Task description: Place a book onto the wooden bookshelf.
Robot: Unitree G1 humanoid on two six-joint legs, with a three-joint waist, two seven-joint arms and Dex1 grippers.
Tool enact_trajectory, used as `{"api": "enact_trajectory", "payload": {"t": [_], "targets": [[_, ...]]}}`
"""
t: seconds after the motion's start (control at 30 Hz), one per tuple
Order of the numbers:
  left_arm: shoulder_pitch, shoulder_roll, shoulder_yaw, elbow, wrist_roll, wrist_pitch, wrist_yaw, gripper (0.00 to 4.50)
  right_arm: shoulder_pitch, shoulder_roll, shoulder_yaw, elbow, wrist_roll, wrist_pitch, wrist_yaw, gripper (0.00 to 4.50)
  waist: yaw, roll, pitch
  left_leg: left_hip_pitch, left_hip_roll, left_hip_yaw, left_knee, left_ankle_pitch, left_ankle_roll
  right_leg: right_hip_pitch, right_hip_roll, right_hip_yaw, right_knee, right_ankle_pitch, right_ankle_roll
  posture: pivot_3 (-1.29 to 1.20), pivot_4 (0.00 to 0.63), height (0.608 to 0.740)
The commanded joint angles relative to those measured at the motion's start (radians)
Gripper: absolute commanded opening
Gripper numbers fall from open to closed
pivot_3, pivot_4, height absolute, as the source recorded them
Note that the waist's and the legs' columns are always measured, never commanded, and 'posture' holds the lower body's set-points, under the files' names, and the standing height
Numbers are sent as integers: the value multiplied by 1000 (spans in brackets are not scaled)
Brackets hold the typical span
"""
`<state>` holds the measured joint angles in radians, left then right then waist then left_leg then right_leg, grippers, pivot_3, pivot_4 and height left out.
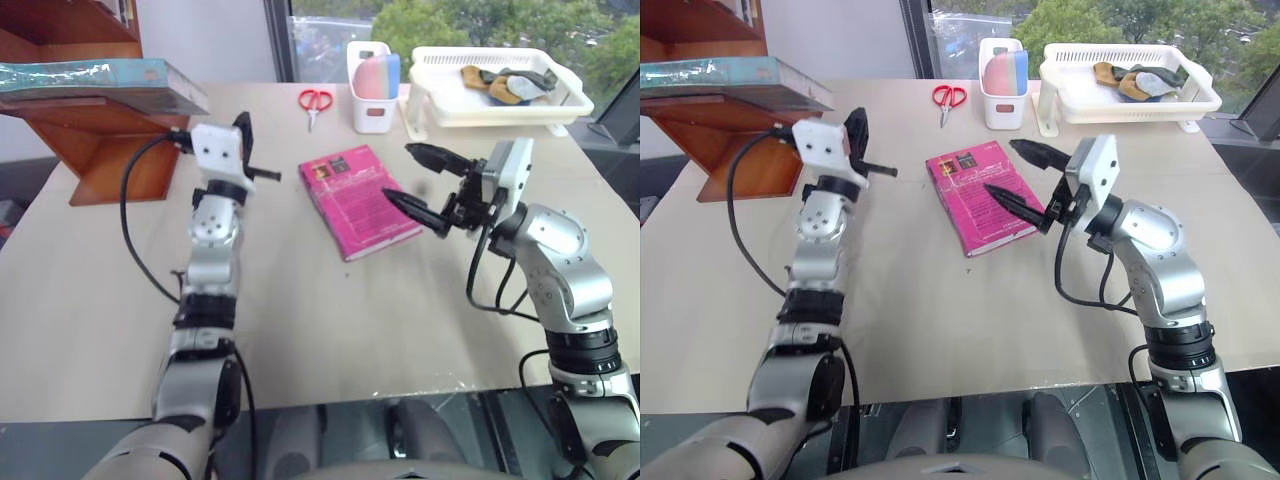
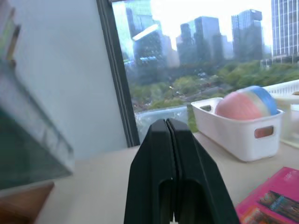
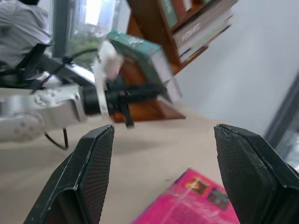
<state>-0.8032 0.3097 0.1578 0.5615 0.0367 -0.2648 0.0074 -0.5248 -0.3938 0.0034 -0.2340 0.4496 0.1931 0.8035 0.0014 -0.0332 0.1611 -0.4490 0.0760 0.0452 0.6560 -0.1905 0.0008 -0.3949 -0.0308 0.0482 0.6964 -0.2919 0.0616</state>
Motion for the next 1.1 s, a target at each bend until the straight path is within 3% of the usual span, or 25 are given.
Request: {"api": "enact_trajectory", "payload": {"t": [0.03,0.23,0.43,0.57,0.6,0.8,0.83,0.9,0.97,1.07,1.1], "targets": [[-134,53,9,165,116,-83,241,27,-53,36,-29,-25,7,-39,-51,3519,-3,0,0,0,0,0,-2,0,0,-1,0,0,-1,0,0,0,150,740],[-236,151,18,354,163,-203,413,27,-83,64,-24,-34,9,-29,-92,3519,-8,0,0,0,0,2,-5,0,0,-2,-1,1,-3,0,0,0,150,740],[-226,184,19,344,155,-252,460,27,-89,68,-15,-34,18,-15,-98,3519,-11,0,0,0,-1,3,-5,0,0,-2,-1,0,-2,0,0,0,150,740],[-156,122,-4,243,24,-308,202,27,-96,71,-11,-22,20,-16,-89,3519,-10,0,0,0,0,3,-5,0,-1,-2,-1,0,-2,0,0,0,150,740],[-116,93,-12,182,-67,-286,63,27,-95,69,-8,-19,20,-13,-84,3519,-8,0,0,-1,0,3,-5,0,-1,-2,-1,0,-2,0,0,0,150,740],[221,96,-68,-213,-330,-158,-380,27,-54,31,24,7,-24,60,-97,3519,-19,1,0,0,0,4,-6,1,-1,-2,-2,1,-2,0,0,0,150,740],[279,108,-65,-278,-367,-128,-424,264,-35,16,32,18,-39,86,-99,3519,-20,1,0,0,0,4,-6,0,-1,-2,-1,1,-2,0,0,0,150,740],[405,151,-44,-400,-443,-44,-510,886,34,-44,51,34,-107,87,-90,3993,-16,1,0,1,1,4,-6,0,-1,-2,-1,1,-2,0,-1,0,150,740],[504,193,-11,-492,-502,39,-553,1849,117,-102,53,5,-123,83,-52,4500,-13,1,0,1,1,4,-6,0,-1,-1,-2,1,-2,-1,-1,0,150,740],[718,297,106,-664,-616,193,-608,3191,297,-204,-46,-91,-95,127,-29,4500,-13,2,0,1,0,4,-6,0,0,-1,-3,1,-3,-1,-1,0,150,740],[807,337,159,-720,-629,235,-620,3309,376,-243,-100,-130,-89,139,-21,4500,-14,2,0,1,0,4,-6,0,0,-1,-3,2,-3,-1,-1,0,150,740]]}}
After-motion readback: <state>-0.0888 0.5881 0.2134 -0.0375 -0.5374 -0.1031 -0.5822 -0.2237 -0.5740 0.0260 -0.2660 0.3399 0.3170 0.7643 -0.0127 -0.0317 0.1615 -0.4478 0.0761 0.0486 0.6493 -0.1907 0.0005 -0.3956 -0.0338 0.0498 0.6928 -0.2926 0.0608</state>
